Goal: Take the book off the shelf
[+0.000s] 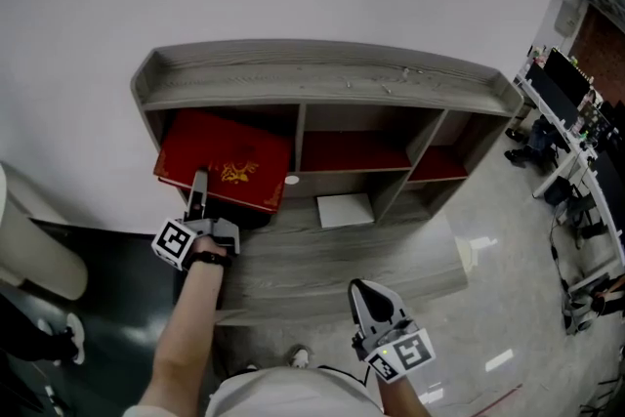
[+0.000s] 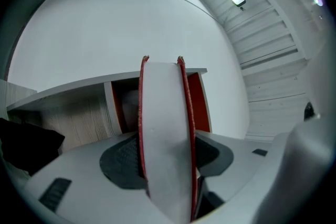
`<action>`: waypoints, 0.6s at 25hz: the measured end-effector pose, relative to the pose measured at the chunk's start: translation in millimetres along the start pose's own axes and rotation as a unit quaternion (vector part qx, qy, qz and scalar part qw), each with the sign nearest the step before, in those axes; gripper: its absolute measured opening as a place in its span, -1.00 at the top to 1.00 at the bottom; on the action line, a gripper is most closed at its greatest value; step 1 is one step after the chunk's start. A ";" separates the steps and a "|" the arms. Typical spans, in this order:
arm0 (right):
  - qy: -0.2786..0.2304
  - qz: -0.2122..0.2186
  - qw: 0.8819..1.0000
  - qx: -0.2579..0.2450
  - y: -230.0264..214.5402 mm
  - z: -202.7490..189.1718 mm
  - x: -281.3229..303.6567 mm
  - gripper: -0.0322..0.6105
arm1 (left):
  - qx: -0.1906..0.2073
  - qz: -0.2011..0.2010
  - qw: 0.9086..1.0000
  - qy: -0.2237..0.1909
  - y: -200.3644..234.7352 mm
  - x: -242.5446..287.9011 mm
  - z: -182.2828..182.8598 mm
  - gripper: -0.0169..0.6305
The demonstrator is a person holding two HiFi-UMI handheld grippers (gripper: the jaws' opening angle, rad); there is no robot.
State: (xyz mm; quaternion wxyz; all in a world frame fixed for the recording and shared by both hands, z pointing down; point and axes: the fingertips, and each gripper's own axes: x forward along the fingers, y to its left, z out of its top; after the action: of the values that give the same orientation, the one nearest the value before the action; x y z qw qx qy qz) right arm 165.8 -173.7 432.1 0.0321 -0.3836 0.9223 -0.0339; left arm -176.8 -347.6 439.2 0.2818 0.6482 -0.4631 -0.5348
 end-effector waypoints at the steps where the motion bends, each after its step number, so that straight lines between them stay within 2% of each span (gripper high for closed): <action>1: -0.001 0.002 1.000 0.000 0.9 -0.1 0.5 0.83 | 0.000 -0.001 1.000 0.000 -1.3 -2.0 1.2 0.20; 15: 0.000 0.023 1.000 0.009 18.0 -5.3 7.9 0.83 | 0.034 -0.029 0.999 0.015 -27.0 -23.3 11.7 0.21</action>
State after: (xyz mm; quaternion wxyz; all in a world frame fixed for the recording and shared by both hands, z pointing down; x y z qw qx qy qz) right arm 147.1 -166.5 435.5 0.0364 -0.3619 0.9306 -0.0418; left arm -179.9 -313.9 422.8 0.2512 0.6784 -0.4578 -0.5169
